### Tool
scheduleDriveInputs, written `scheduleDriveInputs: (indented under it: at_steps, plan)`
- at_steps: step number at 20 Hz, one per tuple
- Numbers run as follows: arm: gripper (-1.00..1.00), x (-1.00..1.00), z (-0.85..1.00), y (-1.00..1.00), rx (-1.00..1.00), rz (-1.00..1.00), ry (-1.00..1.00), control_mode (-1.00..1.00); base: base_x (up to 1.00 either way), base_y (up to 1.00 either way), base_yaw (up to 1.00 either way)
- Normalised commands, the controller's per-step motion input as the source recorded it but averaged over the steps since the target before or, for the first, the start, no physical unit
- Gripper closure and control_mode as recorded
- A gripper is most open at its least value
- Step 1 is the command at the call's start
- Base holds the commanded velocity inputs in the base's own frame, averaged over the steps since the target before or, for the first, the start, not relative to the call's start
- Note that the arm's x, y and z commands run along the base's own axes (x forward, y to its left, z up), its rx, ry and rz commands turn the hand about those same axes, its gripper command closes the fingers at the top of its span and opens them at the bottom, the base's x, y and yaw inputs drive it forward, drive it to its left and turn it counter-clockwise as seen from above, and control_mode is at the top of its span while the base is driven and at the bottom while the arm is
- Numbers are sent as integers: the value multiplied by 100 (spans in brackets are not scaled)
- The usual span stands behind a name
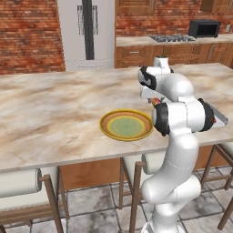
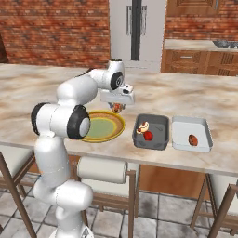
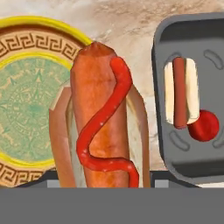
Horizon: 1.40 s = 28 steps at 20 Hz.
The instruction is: Place one cooked food and one vegetable from the large plate to each tupperware container.
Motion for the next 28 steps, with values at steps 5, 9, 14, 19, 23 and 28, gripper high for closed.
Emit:
scheduleDriveInputs:
  at_steps: [5, 9, 14, 19, 23, 28]
  plan:
    - [100, -32, 68, -99, -4, -1, -17, -100, 0, 0, 0]
    - [100, 0, 59, -99, -8, -1, 0, -100, 0, 0, 0]
    - [100, 10, 12, -99, -1, -6, 23, -100, 0, 0, 0]
    - [100, 2, -8, -96, 7, -7, 6, -100, 0, 0, 0]
    - [100, 13, -22, -64, 30, 3, 0, -100, 0, 0, 0]
    - [100, 13, -24, -31, 11, 0, 0, -100, 0, 0, 0]
